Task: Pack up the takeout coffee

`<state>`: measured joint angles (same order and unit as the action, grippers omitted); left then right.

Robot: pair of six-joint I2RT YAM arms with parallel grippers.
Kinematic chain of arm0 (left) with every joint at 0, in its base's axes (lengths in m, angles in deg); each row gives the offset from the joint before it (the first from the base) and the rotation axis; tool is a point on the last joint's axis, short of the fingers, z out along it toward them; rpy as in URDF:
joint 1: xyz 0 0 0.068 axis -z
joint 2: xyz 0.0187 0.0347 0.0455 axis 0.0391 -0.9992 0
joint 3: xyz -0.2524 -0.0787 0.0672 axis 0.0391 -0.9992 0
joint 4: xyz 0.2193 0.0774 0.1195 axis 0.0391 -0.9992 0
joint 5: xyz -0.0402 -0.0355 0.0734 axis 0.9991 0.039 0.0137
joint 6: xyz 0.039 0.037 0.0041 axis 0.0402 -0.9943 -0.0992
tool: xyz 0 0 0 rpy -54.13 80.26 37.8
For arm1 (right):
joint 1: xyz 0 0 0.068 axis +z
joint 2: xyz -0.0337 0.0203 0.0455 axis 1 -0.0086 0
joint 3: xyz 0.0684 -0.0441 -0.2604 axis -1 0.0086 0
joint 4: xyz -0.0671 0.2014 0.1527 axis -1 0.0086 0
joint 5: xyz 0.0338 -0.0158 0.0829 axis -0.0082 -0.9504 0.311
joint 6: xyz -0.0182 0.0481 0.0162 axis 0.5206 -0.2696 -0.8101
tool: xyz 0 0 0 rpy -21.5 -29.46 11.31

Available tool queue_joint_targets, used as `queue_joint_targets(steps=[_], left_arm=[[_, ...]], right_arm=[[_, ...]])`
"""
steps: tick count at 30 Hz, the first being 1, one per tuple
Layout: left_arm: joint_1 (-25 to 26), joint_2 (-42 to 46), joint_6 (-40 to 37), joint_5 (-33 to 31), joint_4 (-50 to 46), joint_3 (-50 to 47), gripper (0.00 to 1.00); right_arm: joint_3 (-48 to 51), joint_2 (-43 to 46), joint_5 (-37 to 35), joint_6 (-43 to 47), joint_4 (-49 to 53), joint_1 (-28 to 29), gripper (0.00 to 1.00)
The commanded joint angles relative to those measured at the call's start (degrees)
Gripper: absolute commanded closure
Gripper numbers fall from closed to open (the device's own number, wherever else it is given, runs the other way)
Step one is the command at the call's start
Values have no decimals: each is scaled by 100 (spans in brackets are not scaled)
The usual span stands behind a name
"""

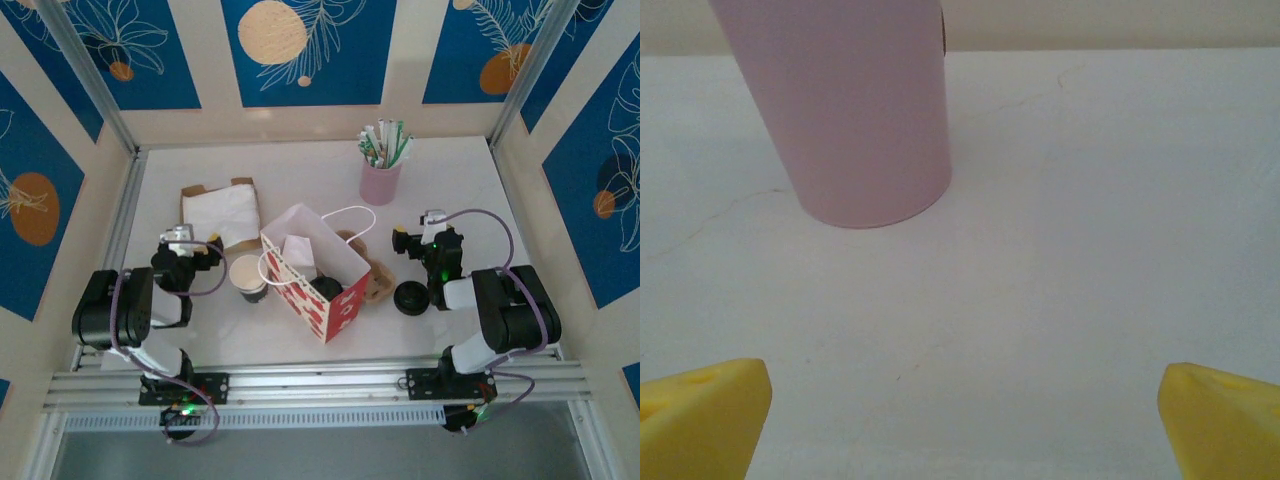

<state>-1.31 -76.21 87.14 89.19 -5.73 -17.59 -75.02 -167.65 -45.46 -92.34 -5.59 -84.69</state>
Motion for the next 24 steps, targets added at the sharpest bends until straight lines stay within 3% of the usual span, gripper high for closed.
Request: queue_joint_targets(steps=[1,6,24], left_arm=[[120,81,-148,14,-317,301,0],[402,141,-410,-353,-1377,816,0],[764,153,-725,-875,-1711,984,0]], right_arm=[[-322,-21,124,-61,249,-107,1],[-494,-25,341,-214,581,-286,1],[-518,-10,489,-290,652,-383,1]])
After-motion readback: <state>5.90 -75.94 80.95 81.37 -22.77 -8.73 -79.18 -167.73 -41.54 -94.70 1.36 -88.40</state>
